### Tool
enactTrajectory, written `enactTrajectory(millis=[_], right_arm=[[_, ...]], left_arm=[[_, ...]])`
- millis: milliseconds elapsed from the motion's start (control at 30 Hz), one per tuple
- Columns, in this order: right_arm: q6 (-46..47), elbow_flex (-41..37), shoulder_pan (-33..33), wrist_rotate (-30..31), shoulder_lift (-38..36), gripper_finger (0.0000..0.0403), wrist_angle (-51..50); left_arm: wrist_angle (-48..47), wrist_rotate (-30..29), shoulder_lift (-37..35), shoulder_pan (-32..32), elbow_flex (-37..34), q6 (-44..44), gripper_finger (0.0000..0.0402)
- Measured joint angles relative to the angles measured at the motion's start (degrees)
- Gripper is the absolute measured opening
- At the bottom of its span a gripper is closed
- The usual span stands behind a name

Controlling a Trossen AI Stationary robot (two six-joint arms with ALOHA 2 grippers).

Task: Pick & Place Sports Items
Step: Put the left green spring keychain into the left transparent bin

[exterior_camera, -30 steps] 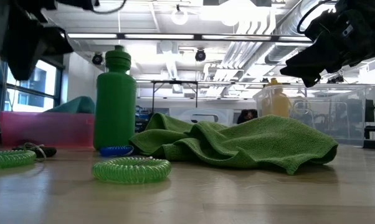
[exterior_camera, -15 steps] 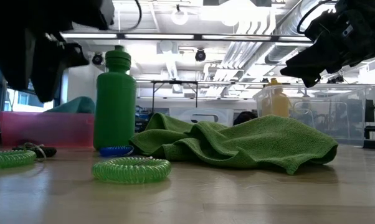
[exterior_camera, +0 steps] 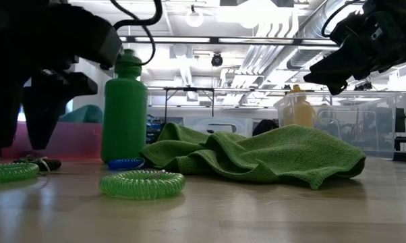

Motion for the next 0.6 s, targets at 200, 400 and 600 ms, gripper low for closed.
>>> enactTrajectory(millis=[200,400,600], right_arm=[[0.0,0.0,0.0,0.0,0.0,0.0142,0.0],[0.0,0.0,0.0,0.0,0.0,0.0142,-0.1],[0.0,0.0,0.0,0.0,0.0,0.0142,-0.1]], left_arm=[[0.0,-1.5,0.0,0.0,0.0,0.6,0.0186],[0.0,-3.0,0.3,0.1,0.0,0.6,0.0186],[0.3,-3.0,2.5,0.0,-0.1,0.5,0.0186]])
